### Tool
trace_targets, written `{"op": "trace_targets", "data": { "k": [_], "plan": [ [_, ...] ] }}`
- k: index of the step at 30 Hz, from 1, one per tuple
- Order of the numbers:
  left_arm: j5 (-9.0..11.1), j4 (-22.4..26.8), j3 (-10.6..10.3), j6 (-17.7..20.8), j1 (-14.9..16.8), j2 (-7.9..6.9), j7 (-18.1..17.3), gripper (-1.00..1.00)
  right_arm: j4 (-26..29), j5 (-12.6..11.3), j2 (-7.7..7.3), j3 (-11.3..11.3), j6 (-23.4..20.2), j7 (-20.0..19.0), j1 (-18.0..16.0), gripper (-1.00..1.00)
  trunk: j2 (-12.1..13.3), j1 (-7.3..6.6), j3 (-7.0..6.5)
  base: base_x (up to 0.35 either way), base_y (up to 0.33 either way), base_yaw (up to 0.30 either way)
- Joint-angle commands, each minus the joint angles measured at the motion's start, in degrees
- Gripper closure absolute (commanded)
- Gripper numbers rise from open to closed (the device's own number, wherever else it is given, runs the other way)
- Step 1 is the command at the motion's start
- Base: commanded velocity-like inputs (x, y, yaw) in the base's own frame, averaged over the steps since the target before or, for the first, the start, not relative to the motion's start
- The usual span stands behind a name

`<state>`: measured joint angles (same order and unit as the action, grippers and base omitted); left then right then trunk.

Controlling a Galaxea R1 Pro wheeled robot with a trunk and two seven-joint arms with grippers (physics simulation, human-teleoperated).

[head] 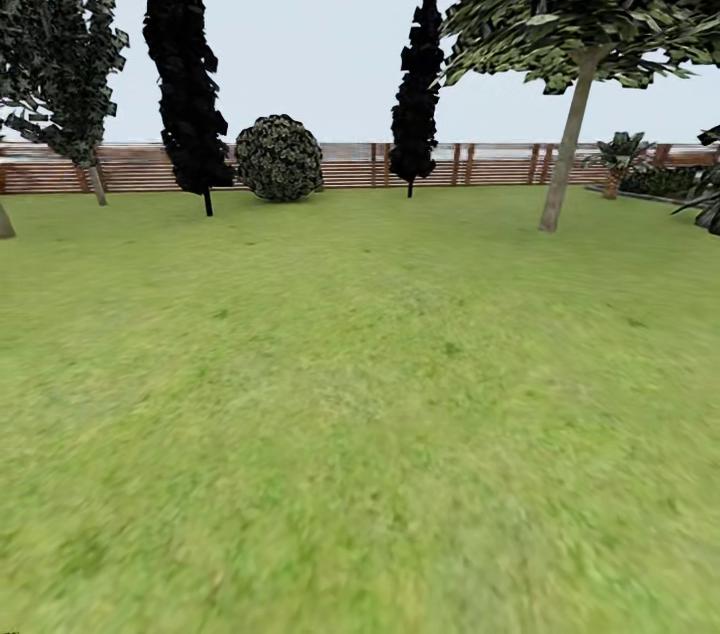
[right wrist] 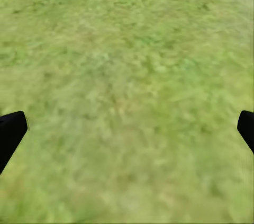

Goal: Take the three Easter eggs out of the wicker basket on the lawn in the garden, then place them on the lawn next to a single tree (choose any tree) so that all three eggs are next to the same tree and none are left in the basket.

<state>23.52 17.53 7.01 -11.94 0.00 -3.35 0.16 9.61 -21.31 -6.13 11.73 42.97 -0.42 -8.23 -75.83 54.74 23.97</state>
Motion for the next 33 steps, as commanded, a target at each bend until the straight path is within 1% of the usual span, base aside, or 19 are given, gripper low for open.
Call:
{"op": "trace_targets", "data": {
  "k": [1,9,11,13,16,21,26,33],
  "plan": [
    [0.56,0.05,-0.16,-0.1,0.0,-0.03,0.02,-1.0,-0.03,-0.05,0.03,0.05,0.11,-0.03,-0.03,-1.0,-0.03,0.03,0.05,0.319,-0.131,0.246],
    [0.56,0.05,-0.18,-0.1,0.0,0.0,0.02,-1.0,-0.03,-0.05,0.03,0.05,0.1,-0.1,-0.03,-1.0,-0.03,0.03,0.05,0.319,-0.128,0.246],
    [0.56,0.05,-1.0,-0.1,0.0,-0.01,0.02,-1.0,-0.03,0.26,0.01,0.05,0.1,-0.1,-0.03,-1.0,-0.03,0.03,0.05,0.319,-0.128,0.227],
    [0.61,0.05,-2.69,-0.1,0.0,-0.05,0.06,-1.0,-0.03,1.1,0.03,0.05,0.1,-0.1,-0.03,-1.0,-0.03,0.03,0.05,0.319,-0.128,0.121],
    [0.64,0.05,-4.16,-0.1,0.0,-0.02,0.09,-1.0,-0.03,2.53,0.01,0.05,0.1,-0.1,-0.03,-1.0,-0.03,0.03,0.05,0.319,-0.128,0.04],
    [0.65,-0.12,-4.62,-0.1,0.0,0.06,0.1,-1.0,-0.3,3.73,0.06,0.05,0.1,-0.04,-0.03,-1.0,-0.03,0.03,0.05,0.319,-0.128,0.008],
    [0.57,-1.89,-6.48,-0.1,0.0,0.09,0.1,-1.0,-1.16,3.98,0.06,0.05,0.1,-0.02,-0.03,-1.0,-0.03,0.03,0.05,0.319,-0.128,0.001],
    [0.53,-2.13,-6.94,-0.18,0.0,0.09,0.1,-1.0,-1.25,4.01,0.06,0.05,0.1,-0.02,-0.03,-1.0,-0.03,0.03,0.05,0.319,-0.128,0.0]
  ]
}}
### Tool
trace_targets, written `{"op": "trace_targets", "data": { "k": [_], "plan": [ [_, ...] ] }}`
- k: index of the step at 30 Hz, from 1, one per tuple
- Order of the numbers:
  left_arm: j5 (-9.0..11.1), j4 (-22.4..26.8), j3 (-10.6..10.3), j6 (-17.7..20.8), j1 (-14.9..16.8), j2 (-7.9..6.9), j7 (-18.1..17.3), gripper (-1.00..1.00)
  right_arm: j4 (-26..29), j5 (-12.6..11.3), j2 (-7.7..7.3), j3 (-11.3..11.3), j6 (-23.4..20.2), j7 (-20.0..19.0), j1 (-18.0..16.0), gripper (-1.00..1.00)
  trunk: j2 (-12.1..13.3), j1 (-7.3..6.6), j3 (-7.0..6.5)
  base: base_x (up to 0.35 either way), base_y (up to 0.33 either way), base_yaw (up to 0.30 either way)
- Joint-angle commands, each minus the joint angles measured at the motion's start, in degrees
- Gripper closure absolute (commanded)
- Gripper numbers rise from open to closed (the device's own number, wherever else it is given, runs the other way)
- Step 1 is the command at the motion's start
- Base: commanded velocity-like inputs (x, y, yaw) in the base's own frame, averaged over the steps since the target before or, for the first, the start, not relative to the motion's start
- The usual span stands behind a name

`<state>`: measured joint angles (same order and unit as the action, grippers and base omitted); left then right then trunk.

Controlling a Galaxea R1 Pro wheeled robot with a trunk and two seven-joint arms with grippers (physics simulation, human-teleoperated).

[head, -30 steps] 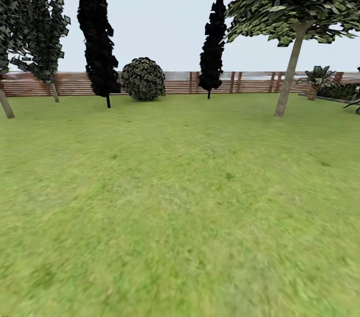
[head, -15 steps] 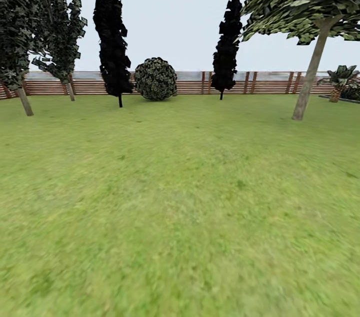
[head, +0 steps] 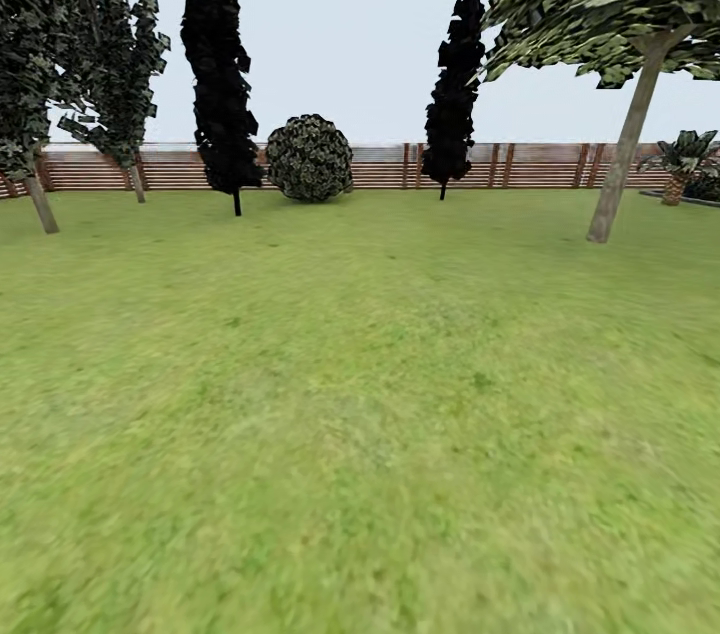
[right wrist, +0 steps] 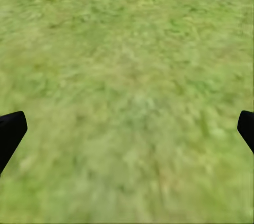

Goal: Take the three Easter eggs out of the wicker basket on the lawn in the garden, then place them on the lawn next to a single tree (choose any tree) so that all three eggs are next to the same tree and none are left in the basket.

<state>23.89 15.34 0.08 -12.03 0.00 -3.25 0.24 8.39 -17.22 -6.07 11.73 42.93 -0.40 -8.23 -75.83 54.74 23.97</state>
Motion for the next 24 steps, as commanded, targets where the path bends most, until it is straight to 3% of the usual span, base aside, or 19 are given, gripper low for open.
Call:
{"op": "trace_targets", "data": {
  "k": [1,5,10,24],
  "plan": [
    [0.13,0.04,-0.05,-0.17,0.0,0.0,0.02,-1.0,-0.04,-0.08,0.0,0.05,0.14,-0.04,-0.04,-1.0,-0.03,0.03,0.05,0.319,-0.128,0.0],
    [0.18,-0.04,-0.17,-2.54,0.0,0.0,0.02,-1.0,-0.04,-0.05,0.0,0.05,0.14,-0.04,-0.04,-1.0,-0.03,0.03,0.05,0.319,-0.128,0.0],
    [0.19,-0.04,-0.17,-2.64,0.0,0.0,0.02,-1.0,-0.04,-0.01,-0.06,0.05,0.14,-0.04,-0.04,-1.0,-0.03,0.03,0.04,0.319,-0.128,-0.013],
    [0.19,-0.05,-0.17,-2.65,0.0,0.0,0.02,-1.0,-0.04,-0.05,-0.04,0.03,0.14,-0.04,-0.04,-1.0,-0.03,0.03,-0.38,0.319,-0.128,-0.169]
  ]
}}
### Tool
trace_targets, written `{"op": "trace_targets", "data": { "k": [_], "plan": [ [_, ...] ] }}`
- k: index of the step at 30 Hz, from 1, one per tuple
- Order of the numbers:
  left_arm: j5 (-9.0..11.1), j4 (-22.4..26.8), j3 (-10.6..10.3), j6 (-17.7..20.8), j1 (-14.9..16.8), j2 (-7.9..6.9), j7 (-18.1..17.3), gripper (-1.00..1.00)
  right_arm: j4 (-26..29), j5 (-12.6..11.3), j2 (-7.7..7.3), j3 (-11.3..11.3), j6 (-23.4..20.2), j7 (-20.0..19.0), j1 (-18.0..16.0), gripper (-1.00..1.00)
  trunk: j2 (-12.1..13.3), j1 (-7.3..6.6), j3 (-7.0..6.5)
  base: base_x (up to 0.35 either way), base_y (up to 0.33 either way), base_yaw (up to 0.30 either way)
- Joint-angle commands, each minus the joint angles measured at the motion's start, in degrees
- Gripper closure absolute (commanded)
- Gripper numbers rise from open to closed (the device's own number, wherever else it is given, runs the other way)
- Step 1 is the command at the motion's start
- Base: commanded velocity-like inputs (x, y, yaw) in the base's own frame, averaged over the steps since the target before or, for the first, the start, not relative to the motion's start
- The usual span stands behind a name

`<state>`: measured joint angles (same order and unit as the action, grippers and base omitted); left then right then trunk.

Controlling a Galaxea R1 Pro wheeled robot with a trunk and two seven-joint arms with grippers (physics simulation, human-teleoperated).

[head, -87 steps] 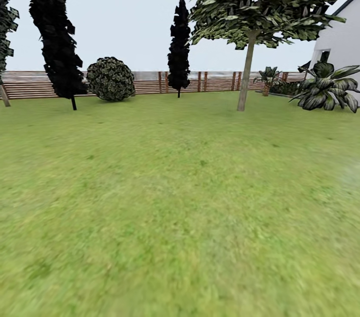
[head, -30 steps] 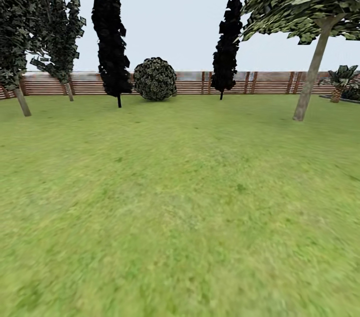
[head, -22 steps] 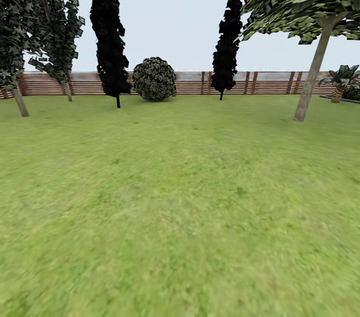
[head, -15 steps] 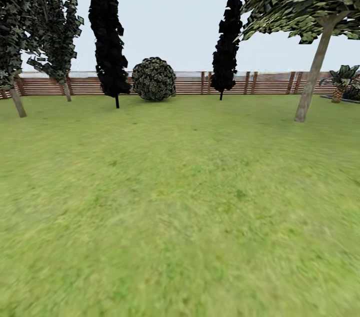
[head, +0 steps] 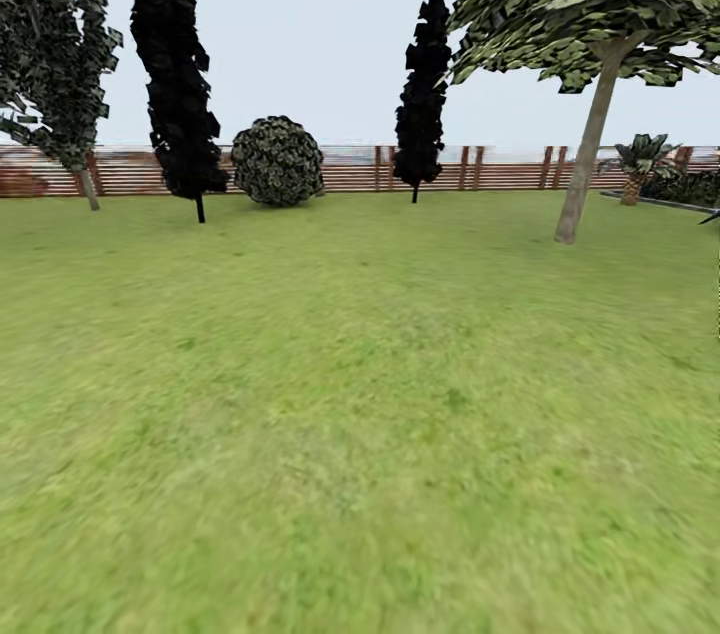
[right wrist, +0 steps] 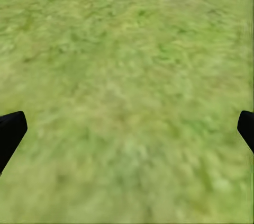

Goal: Take the three Easter eggs out of the wicker basket on the lawn in the garden, then place them on the lawn next to a single tree (choose any tree) so that all three eggs are next to the same tree and none are left in the basket.

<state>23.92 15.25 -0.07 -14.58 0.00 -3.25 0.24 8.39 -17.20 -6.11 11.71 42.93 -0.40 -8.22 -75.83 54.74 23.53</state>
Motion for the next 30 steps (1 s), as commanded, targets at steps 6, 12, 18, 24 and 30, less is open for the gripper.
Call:
{"op": "trace_targets", "data": {
  "k": [6,12,18,24,30],
  "plan": [
    [0.16,0.05,-0.02,-0.1,0.0,0.0,0.02,-1.0,-0.03,-0.12,-0.04,0.11,0.14,-0.03,-0.04,-1.0,-0.03,0.03,0.05,0.319,-0.128,-0.01],
    [0.16,0.05,-0.02,-0.1,0.0,0.0,0.02,-1.0,-0.04,-0.12,-0.04,0.11,0.14,-0.04,-0.04,-1.0,-0.03,0.03,0.05,0.319,-0.127,0.0],
    [0.14,0.05,-0.02,-0.1,0.0,0.0,0.02,-1.0,-0.04,-0.12,-0.04,0.07,0.14,-0.04,-0.04,-1.0,-0.03,0.03,0.05,0.32,-0.099,0.0],
    [0.16,0.05,-0.02,-0.1,0.0,0.0,0.02,-1.0,-0.04,-0.1,-0.04,0.11,0.14,-0.02,-0.04,-1.0,-0.03,0.03,0.05,0.326,-0.014,0.0],
    [0.16,0.05,-0.05,-0.1,0.0,-0.07,0.02,-1.0,-0.07,-0.17,0.04,0.19,-0.04,-0.01,-0.04,-1.0,-0.03,0.03,0.05,0.328,0.0,0.0]
  ]
}}
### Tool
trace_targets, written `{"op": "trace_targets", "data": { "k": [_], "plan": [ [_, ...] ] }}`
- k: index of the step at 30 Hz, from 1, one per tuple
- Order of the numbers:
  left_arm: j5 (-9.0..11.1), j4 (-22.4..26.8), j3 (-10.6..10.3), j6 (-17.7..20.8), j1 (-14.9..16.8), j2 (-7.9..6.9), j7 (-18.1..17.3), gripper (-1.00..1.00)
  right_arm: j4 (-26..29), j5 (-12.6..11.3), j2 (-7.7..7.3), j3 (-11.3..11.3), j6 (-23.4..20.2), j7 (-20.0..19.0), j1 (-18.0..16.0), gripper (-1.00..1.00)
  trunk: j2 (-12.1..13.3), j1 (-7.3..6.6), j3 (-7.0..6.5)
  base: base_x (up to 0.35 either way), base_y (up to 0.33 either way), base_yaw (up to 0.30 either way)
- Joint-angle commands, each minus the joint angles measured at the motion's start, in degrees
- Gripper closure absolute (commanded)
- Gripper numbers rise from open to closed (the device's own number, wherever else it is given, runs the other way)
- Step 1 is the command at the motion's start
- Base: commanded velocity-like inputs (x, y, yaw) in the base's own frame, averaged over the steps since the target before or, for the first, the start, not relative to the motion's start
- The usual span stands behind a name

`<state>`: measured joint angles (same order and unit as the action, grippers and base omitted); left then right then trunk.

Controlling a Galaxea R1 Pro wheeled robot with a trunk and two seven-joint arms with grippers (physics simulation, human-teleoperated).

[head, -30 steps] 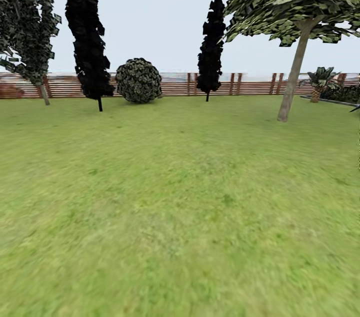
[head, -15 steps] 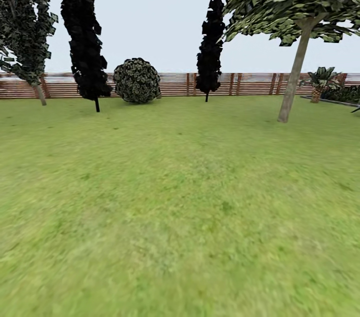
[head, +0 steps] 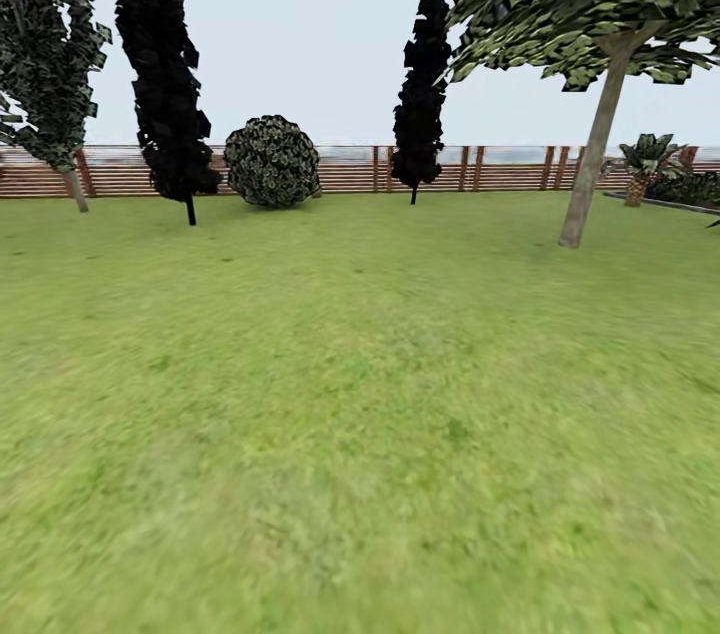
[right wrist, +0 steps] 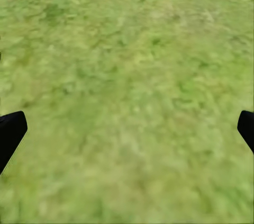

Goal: Take the three Easter eggs out of the wicker basket on the lawn in the garden, then place them on the lawn next to a single tree (choose any tree) so that all three eggs are next to the same tree and none are left in the basket.

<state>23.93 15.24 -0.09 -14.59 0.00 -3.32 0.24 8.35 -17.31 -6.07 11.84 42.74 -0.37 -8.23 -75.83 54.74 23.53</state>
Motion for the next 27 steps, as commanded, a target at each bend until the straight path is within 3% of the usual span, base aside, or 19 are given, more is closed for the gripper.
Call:
{"op": "trace_targets", "data": {
  "k": [1,10,16,21,27],
  "plan": [
    [0.15,0.05,-0.01,-0.09,0.0,-0.01,0.02,-1.0,-0.39,-0.07,0.05,0.07,0.08,-0.01,-0.04,-1.0,-0.03,0.03,0.05,0.329,0.0,0.0],
    [0.15,0.05,-0.02,-0.03,0.0,0.04,-0.05,-1.0,-2.48,-0.25,0.18,0.23,-0.04,0.07,-0.04,-1.0,-0.03,0.03,0.05,0.329,0.0,0.0],
    [0.15,-0.02,-0.02,0.05,0.0,0.04,-0.06,-1.0,-8.19,-0.19,0.18,0.37,-0.23,0.24,-0.04,-1.0,-0.03,0.03,0.05,0.329,0.0,0.0],
    [0.2,-0.04,-0.02,-0.08,0.0,-0.22,-0.06,-1.0,-9.62,-0.26,2.0,0.38,-0.53,0.27,-0.04,-1.0,-0.03,0.03,0.05,0.329,0.0,0.0],
    [0.13,-0.04,0.03,-0.38,0.0,-0.22,-0.06,-1.0,-9.67,-0.27,2.51,0.38,-0.55,0.28,-0.04,-1.0,-0.03,0.03,0.05,0.329,0.0,0.0]
  ]
}}
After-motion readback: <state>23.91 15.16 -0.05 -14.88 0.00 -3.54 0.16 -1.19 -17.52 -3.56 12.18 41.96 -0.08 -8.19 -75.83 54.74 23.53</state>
